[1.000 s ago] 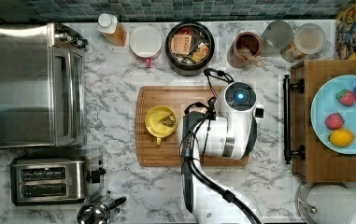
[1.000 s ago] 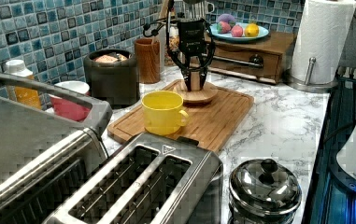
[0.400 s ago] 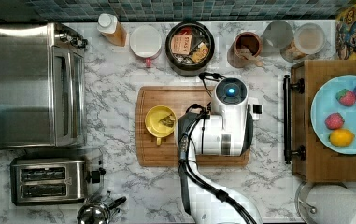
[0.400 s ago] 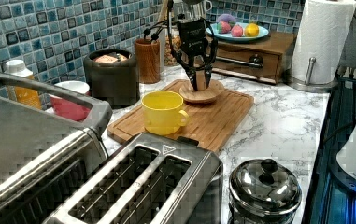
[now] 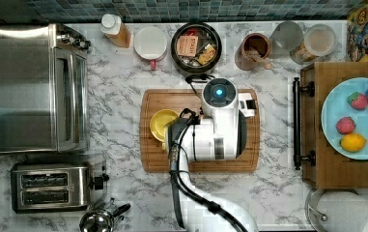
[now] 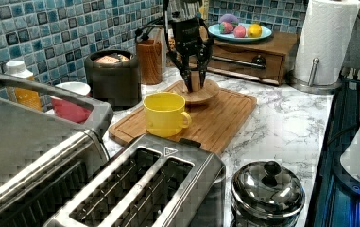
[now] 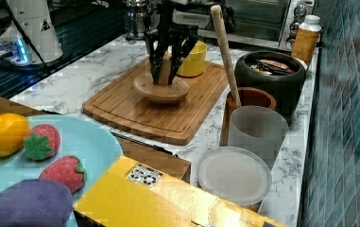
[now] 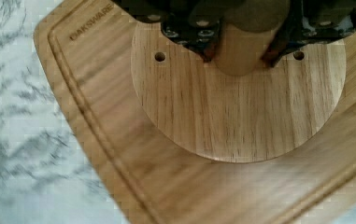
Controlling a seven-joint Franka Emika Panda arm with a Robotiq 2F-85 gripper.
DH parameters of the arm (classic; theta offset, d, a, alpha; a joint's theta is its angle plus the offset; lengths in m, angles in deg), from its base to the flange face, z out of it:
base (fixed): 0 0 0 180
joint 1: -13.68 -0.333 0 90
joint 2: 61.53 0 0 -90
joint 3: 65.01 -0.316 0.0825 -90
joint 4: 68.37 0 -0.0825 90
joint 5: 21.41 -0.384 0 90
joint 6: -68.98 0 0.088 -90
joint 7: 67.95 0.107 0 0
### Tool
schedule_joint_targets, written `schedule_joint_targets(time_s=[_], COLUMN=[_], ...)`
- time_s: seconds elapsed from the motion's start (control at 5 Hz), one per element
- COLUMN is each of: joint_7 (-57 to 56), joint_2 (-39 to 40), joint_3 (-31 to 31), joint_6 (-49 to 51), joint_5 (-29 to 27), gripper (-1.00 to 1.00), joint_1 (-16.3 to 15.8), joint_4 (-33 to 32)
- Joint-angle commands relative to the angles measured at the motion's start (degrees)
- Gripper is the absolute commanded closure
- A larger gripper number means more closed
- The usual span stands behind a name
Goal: Open the lid of the tea container.
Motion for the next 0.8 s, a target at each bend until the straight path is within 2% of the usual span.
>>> schedule_joint_targets(time_s=[0.2,0.4,0.8], joint_7=[-8.8,-4.4,-4.9], joint_2=[-13.1,-13.1,-15.5], joint_3=[-0.9,-1.3,-2.0], joint_6=[8.3,14.7,18.4], joint_5=[-5.3,-3.3,-4.3], gripper=[1.0,1.0,1.0], joint_1=[-1.4,-1.5,-2.8], joint_4=[22.0,27.0,28.3])
